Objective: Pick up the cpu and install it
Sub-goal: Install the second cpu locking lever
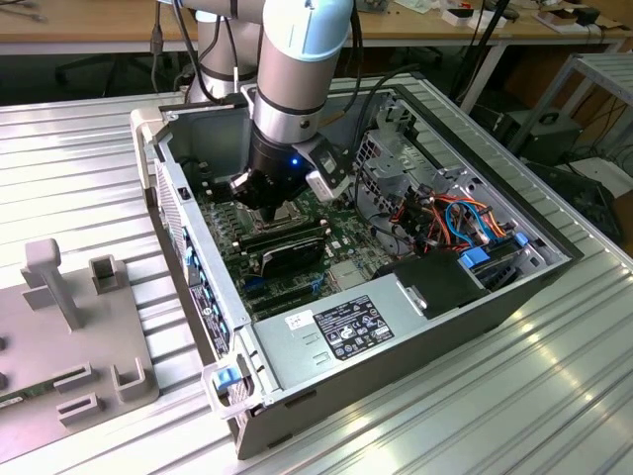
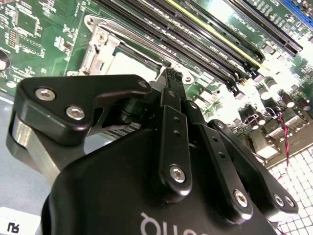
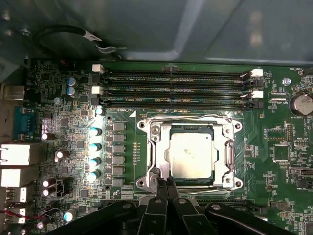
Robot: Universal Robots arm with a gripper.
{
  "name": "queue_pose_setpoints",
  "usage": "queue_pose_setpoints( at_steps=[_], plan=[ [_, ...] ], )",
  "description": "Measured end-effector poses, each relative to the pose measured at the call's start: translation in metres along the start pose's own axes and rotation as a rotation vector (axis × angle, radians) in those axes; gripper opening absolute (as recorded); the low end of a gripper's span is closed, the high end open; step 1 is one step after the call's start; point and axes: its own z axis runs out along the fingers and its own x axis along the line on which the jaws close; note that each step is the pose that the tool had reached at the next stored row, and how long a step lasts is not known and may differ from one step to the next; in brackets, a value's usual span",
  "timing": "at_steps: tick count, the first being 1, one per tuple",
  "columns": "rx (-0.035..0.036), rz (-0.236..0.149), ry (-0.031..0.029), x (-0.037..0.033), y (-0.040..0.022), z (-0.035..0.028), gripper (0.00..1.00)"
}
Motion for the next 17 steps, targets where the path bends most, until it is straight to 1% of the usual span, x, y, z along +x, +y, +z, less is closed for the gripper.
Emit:
queue_pose_setpoints(
  at_steps=[4,5,9,11,14,17],
  plan=[
    [0.0000,0.000,0.0001,-0.0112,-0.0002,0.0003,0.11],
    [0.0001,0.000,0.0001,-0.0125,-0.0003,0.0003,0.11],
    [0.0001,0.000,0.0000,-0.0129,-0.0002,0.0003,0.11],
    [0.0001,0.000,0.0000,-0.0131,0.0009,0.0005,0.11],
    [0.0001,0.000,0.0000,-0.0136,0.0047,0.0009,0.11],
    [0.0001,0.001,-0.0001,-0.0142,0.0100,0.0015,0.11]
  ],
)
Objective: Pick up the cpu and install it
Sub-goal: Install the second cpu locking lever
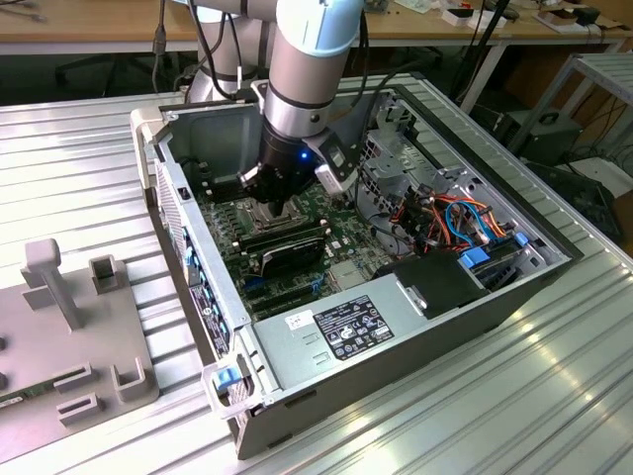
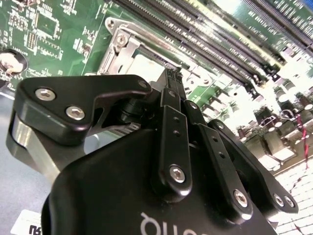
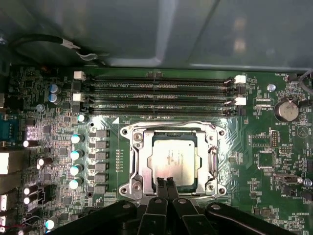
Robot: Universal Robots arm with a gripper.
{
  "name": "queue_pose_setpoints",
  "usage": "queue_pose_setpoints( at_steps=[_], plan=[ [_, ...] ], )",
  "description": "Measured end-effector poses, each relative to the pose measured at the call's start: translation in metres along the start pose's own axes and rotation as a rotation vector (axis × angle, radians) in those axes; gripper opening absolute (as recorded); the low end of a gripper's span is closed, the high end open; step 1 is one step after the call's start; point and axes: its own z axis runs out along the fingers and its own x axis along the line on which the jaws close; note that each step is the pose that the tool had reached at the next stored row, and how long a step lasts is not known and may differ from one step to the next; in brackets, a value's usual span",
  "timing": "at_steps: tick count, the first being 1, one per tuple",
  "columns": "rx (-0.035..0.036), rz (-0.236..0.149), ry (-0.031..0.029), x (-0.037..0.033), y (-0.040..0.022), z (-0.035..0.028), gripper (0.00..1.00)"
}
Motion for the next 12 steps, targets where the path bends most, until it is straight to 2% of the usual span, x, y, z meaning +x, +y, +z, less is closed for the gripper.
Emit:
queue_pose_setpoints(
  at_steps=[7,10,12],
  plan=[
    [0.0000,0.000,0.0000,-0.0008,0.0091,0.0009,0.11],
    [0.0000,0.000,0.0000,-0.0051,0.0120,0.0013,0.11],
    [0.0001,0.000,0.0000,-0.0053,0.0132,0.0007,0.11]
  ],
)
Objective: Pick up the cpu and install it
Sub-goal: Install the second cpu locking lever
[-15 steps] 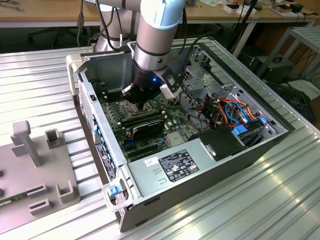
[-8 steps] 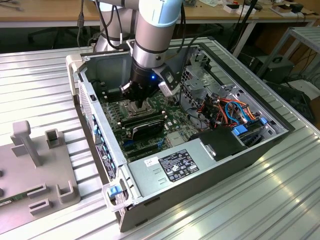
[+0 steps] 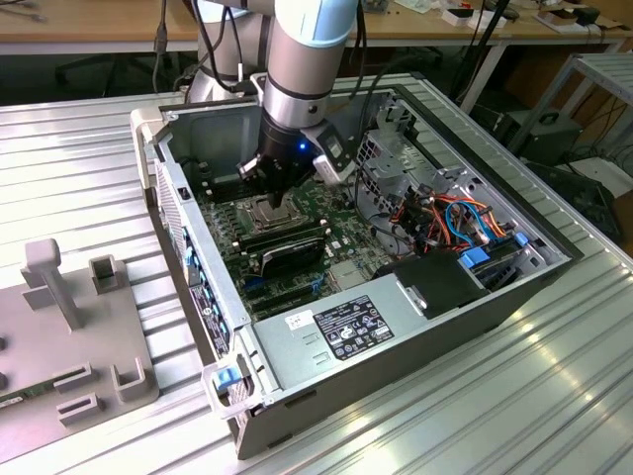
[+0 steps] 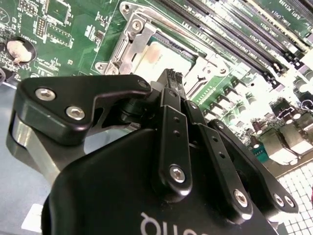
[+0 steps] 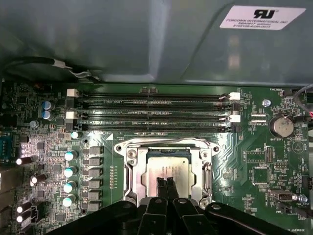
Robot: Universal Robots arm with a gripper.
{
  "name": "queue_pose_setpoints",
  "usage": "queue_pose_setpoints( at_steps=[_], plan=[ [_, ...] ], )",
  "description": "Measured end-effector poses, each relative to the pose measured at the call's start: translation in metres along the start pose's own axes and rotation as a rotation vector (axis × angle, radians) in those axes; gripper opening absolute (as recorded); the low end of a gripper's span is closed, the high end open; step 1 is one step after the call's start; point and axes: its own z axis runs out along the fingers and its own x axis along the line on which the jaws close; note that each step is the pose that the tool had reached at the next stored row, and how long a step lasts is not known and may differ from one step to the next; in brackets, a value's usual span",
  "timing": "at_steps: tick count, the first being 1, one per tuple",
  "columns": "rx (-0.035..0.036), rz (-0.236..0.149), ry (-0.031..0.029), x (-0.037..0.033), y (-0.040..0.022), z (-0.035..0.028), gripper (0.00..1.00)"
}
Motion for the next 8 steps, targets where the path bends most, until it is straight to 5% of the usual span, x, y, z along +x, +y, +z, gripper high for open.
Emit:
queue_pose_setpoints(
  at_steps=[8],
  plan=[
    [0.0038,0.000,0.0011,-0.0006,0.0027,-0.0181,0.11]
  ],
)
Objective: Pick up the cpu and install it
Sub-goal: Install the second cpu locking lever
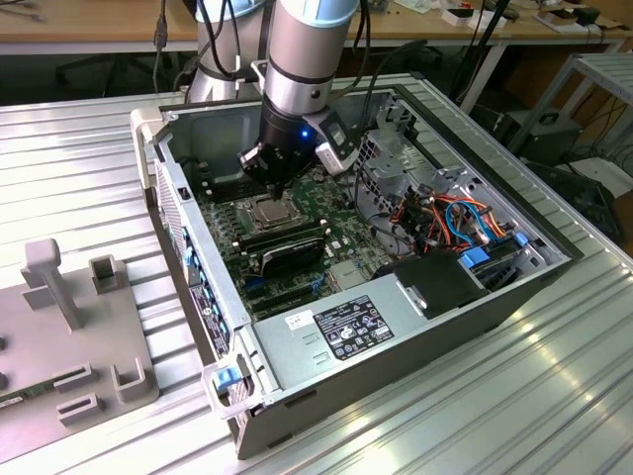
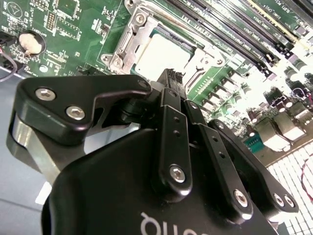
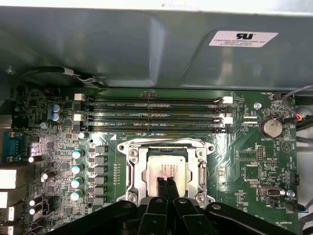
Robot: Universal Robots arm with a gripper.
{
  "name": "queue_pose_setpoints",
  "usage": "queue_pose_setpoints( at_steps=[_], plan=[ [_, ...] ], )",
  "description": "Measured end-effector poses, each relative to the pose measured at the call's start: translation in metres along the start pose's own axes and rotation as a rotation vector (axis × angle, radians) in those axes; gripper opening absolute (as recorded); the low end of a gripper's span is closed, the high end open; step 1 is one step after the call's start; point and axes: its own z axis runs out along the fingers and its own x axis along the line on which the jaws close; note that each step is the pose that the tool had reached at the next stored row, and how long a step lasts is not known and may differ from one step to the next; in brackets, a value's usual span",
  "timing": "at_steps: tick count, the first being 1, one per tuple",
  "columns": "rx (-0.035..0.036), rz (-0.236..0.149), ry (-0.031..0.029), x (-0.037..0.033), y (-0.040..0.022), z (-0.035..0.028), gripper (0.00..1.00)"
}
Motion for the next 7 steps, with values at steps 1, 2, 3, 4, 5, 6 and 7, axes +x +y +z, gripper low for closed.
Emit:
queue_pose_setpoints(
  at_steps=[1,2,3,4,5,6,7],
  plan=[
    [-0.0002,0.000,-0.0002,0.0000,0.0000,0.0000,0.11],
    [-0.0003,0.000,-0.0002,0.0000,0.0000,0.0000,0.11],
    [-0.0003,0.000,-0.0001,0.0000,0.0000,0.0000,0.11],
    [-0.0001,0.000,-0.0001,0.0000,0.0001,-0.0010,0.11],
    [-0.0001,0.000,0.0000,0.0000,0.0002,-0.0020,0.11],
    [-0.0001,0.000,0.0000,-0.0001,0.0002,-0.0020,0.11],
    [-0.0001,0.000,-0.0001,-0.0001,0.0002,-0.0020,0.11]
  ],
)
